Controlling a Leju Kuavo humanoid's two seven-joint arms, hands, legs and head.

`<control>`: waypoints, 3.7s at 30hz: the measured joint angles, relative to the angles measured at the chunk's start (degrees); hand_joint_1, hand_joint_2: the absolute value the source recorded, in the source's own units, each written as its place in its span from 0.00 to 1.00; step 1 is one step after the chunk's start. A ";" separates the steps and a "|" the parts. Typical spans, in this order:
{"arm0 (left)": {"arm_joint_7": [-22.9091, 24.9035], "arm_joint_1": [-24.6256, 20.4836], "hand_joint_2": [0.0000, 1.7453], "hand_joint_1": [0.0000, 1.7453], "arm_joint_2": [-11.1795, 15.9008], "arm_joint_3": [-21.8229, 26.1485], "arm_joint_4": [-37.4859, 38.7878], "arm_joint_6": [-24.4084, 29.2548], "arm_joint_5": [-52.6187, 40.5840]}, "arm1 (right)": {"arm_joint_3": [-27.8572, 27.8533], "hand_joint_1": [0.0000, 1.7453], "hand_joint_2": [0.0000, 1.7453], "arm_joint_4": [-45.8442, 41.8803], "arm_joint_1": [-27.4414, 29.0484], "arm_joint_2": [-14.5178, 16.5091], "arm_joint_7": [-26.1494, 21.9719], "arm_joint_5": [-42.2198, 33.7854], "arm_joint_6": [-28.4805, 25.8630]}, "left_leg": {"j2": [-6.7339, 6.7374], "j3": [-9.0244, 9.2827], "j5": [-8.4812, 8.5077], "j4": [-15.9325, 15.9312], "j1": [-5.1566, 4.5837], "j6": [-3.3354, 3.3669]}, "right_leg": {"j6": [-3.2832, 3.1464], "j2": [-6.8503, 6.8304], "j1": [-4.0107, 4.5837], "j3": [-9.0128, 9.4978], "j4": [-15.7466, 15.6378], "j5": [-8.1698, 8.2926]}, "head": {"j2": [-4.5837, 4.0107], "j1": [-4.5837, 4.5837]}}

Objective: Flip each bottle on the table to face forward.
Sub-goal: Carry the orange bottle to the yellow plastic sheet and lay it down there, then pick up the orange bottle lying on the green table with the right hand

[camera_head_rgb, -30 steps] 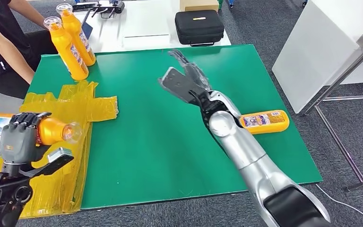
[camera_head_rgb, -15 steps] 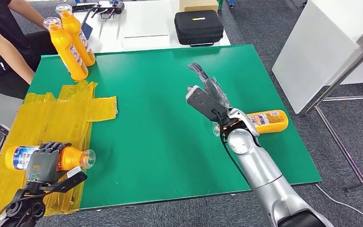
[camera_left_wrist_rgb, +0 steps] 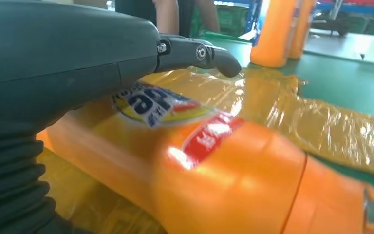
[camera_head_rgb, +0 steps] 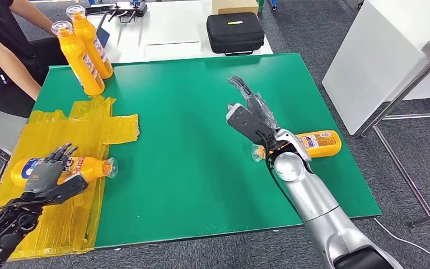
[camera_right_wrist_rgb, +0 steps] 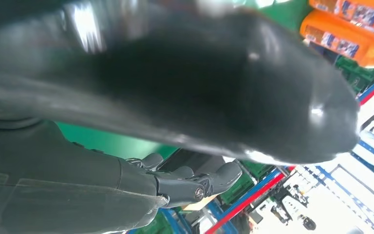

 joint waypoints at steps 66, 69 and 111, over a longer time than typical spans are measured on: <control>-12.70 36.66 0.00 0.00 -22.21 45.34 -63.34 -20.86 25.82 | -12.10 0.00 1.00 0.22 14.60 -38.99 -5.65 34.79 13.55 | -0.07 0.11 -0.41 0.01 -0.40 0.53 | 0.46 -0.10 -0.37 0.24 -0.10 -0.28 | 0.00 -0.04; -12.61 36.35 0.00 0.00 -22.33 45.35 -63.07 -20.78 25.68 | -8.69 0.00 1.00 3.99 11.35 -37.40 -5.87 35.35 13.25 | 0.01 0.12 -0.41 0.01 -0.40 0.53 | 0.47 -0.06 -0.37 0.24 -0.09 -0.27 | 0.00 -0.04; -12.69 45.86 0.00 0.00 -30.22 58.15 -72.89 -21.45 25.95 | 24.88 0.00 1.00 51.93 -37.44 -15.15 -17.87 27.27 32.76 | -0.08 0.18 -0.28 0.03 -0.37 0.53 | 0.46 -0.09 -0.35 0.27 -0.02 -0.24 | 0.00 -0.04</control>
